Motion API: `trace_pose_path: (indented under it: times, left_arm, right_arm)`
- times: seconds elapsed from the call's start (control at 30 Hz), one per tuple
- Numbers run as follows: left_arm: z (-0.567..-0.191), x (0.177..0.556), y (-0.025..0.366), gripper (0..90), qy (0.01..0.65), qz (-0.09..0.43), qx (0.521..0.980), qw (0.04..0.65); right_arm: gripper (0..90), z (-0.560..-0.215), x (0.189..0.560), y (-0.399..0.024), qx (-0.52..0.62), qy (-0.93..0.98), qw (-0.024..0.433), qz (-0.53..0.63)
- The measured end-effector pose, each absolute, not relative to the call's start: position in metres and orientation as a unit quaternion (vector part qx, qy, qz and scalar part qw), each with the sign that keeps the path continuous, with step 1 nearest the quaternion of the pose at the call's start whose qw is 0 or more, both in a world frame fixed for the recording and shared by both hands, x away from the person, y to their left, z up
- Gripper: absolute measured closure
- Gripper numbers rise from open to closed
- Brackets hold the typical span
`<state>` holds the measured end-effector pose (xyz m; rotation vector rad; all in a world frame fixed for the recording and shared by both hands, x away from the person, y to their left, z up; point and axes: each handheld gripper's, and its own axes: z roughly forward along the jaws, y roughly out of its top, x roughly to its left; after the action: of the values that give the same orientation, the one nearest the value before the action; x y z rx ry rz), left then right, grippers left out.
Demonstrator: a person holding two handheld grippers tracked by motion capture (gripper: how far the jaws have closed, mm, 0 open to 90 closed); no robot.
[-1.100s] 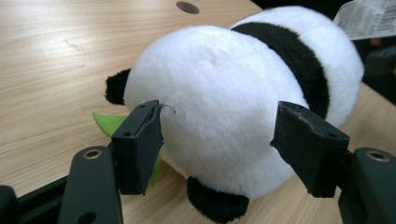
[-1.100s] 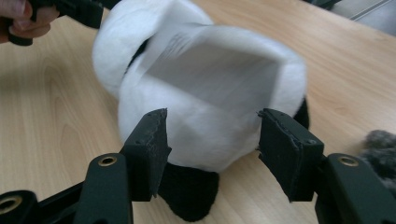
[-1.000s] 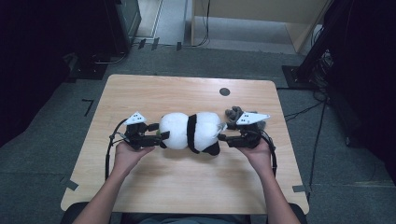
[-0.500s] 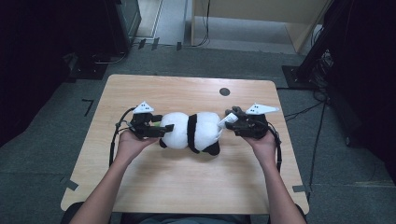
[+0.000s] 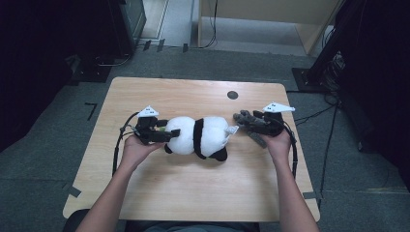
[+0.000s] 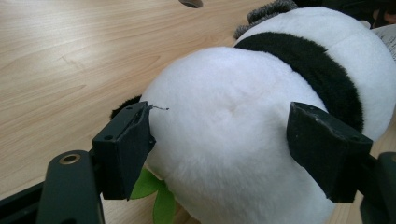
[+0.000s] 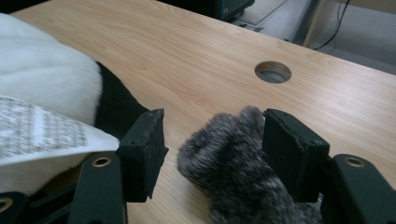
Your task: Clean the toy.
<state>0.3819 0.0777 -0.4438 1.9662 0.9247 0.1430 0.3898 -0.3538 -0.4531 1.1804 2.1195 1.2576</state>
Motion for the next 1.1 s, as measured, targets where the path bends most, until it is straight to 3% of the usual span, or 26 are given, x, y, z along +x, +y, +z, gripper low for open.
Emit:
trace_pose_path:
  times: [0.2,0.43,0.63,1.1]
  left_arm:
    - [-0.447,0.38,0.08,20.9,0.365,0.065,0.803,0.467]
    - [-0.441,0.373,0.079,29.5,0.363,0.069,0.795,0.481]
    - [-0.446,0.372,0.076,25.8,0.365,0.075,0.793,0.483]
    - [-0.46,0.381,0.075,7.1,0.384,0.07,0.796,0.463]
  right_arm:
    - [38.8,-0.465,0.394,-0.366,0.433,0.764,0.211,0.43]
    - [39.5,-0.484,0.4,-0.376,0.449,0.769,0.194,0.412]
    - [46.8,-0.5,0.406,-0.377,0.465,0.772,0.192,0.389]
    - [50.6,-0.515,0.408,-0.373,0.474,0.778,0.172,0.376]
